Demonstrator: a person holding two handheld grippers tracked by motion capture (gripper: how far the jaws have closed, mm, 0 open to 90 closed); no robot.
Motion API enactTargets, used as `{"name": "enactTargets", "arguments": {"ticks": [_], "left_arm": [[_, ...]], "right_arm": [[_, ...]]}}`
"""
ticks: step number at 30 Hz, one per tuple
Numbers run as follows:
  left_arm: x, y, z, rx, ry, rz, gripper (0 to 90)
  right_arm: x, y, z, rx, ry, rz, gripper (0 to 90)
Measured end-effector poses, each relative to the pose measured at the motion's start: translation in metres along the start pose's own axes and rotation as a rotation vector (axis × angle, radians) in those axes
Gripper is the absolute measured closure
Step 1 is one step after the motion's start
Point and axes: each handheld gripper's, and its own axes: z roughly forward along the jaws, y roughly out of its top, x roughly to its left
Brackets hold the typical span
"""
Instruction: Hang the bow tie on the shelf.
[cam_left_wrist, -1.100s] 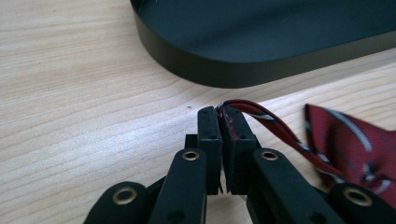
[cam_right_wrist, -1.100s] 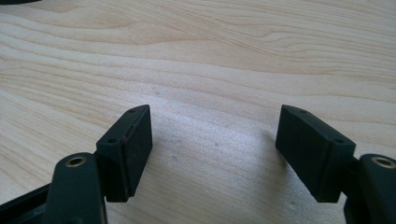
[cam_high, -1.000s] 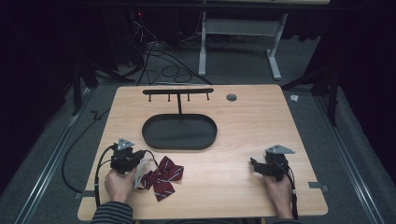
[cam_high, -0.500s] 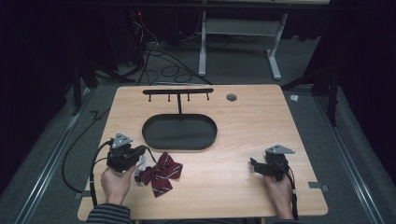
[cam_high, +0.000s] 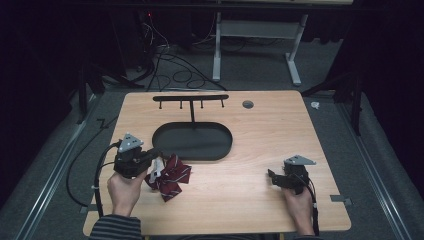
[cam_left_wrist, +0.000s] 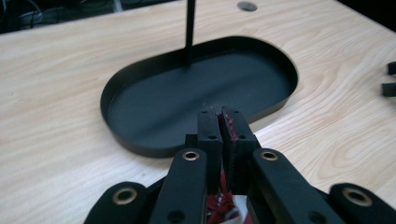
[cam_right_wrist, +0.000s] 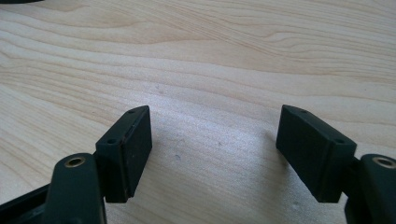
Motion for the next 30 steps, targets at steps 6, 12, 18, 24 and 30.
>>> {"name": "enactTargets", "arguments": {"ticks": [6,12,18,24,30], "left_arm": [[-0.005,0.015,-0.003,-0.02,-0.031,0.022,87.3],[-0.004,0.024,-0.004,-0.034,-0.054,0.012,87.3],[-0.002,0.03,-0.001,-0.044,-0.09,-0.003,87.2],[0.001,0.038,-0.001,-0.044,-0.097,0.001,87.2],[0.002,0.048,0.0,-0.052,-0.11,0.001,87.2]], "right_arm": [[0.0,0.0,0.0,0.001,-0.001,0.001,28.3],[0.0,0.0,0.0,0.0,0.0,0.0,28.3],[0.0,0.0,0.0,0.0,0.0,0.0,28.3],[0.0,0.0,0.0,0.0,-0.001,0.0,28.3],[0.0,0.0,0.0,0.0,-0.001,0.0,28.3]]}}
